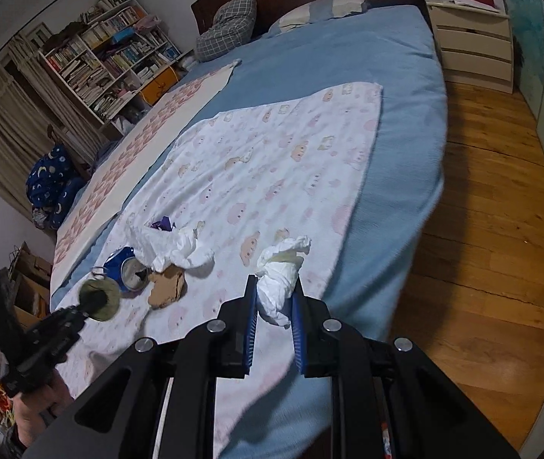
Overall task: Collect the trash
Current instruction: 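Grasp the white tissue with the right tool while the left tool grasps a wire ring, then carry both items over the red wastebasket and open both tools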
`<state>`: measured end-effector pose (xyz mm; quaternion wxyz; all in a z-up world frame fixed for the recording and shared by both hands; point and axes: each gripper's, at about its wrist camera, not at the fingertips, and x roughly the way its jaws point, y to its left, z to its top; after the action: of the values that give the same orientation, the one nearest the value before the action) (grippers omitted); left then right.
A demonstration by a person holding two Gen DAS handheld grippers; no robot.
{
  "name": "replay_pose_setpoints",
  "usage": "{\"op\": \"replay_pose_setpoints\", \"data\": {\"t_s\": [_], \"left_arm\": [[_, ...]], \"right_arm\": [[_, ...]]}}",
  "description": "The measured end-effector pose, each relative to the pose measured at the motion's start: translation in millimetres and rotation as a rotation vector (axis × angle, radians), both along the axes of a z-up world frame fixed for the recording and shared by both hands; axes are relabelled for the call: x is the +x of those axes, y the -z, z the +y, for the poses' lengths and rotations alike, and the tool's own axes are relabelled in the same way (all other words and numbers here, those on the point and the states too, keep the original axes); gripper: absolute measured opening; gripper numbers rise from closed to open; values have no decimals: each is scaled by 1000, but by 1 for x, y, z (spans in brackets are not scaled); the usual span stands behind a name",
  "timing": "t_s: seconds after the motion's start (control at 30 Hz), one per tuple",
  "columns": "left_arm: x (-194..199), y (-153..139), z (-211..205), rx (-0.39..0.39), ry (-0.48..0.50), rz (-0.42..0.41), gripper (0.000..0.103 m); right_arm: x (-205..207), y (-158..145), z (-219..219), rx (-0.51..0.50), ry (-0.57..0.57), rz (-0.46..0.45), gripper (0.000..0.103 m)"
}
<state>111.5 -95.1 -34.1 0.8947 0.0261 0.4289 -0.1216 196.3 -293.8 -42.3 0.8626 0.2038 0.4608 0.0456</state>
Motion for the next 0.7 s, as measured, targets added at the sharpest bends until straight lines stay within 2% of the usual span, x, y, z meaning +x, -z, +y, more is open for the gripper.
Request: {"op": "replay_pose_setpoints", "data": {"t_s": [0.3, 0.4, 0.53, 0.6, 0.7], "left_arm": [[-60, -48, -27, -80, 102, -74, 3], [-78, -56, -56, -131, 183, -77, 3], [-100, -58, -105, -157, 294, -94, 3], [-109, -49, -133, -160, 360, -63, 3], [-122, -17, -183, -176, 471, 57, 3]], "right_arm": [[-64, -28, -27, -33, 13, -37, 17], [-98, -35, -45, -45, 38, -40, 17], [-149, -47, -78, -42, 98, -53, 17], [-172, -48, -91, -57, 117, -45, 17], [-207, -37, -111, -69, 136, 4, 17]]}}
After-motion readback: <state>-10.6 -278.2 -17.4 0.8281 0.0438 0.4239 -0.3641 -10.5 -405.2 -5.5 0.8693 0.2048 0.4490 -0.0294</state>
